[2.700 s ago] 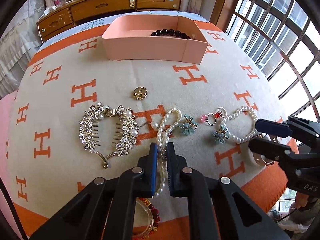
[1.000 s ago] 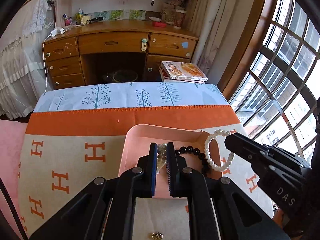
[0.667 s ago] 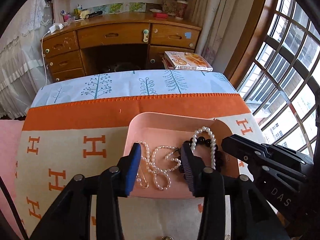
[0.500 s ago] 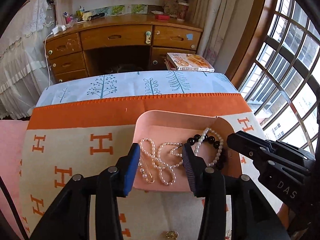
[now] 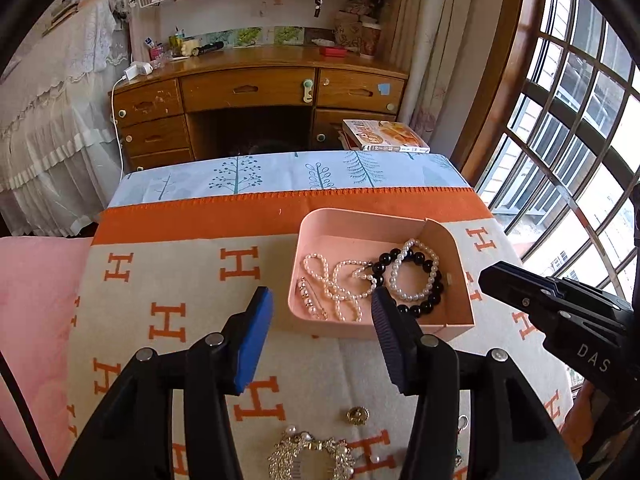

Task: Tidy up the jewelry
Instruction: 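Withdraw both tools from the box toward the red bangle and watch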

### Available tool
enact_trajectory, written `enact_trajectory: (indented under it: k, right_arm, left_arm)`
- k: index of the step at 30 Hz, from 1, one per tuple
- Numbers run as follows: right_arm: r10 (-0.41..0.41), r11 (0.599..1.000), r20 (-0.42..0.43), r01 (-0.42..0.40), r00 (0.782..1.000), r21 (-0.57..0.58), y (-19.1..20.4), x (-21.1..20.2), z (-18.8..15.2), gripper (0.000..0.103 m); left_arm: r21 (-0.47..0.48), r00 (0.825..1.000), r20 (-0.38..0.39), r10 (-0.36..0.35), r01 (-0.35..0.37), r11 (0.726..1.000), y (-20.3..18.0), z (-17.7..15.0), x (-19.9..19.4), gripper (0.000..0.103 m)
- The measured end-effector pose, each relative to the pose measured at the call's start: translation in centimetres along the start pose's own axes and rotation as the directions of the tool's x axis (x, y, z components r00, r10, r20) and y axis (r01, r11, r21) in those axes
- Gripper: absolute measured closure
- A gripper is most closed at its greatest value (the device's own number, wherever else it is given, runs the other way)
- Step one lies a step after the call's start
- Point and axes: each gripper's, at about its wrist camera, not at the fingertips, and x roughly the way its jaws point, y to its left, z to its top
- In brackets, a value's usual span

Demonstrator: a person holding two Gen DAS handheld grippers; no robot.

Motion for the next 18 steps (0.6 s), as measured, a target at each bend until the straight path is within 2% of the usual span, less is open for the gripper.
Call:
enact_trajectory:
  k: [7,10,18]
  right_arm:
    - [0.026,0.999,0.013,-0.026,1.000,-0.033,0.7,-4.1,-2.8,0.087]
    - [0.012,0.999,0.025,-0.010,1.000,-0.049,0.9,-6.0,-4.3,0.067]
    - [-0.001,0.997,0.021,0.003,1.000,-0.081,0.5,-10.5,-8.5,0.066]
  left_arm:
    - [-0.008,0.999,0.046,0.022,-0.022,1.000,0.8,-3.3,-5.1,0.045]
    - [-0.010,0.998,0.058,0.030,-0.029,1.000,0.9,-5.0,-7.2,0.042]
    - [-0.017,0.997,0.067,0.041,-0.040,0.999,1.3,-9.2,-11.0,0.039]
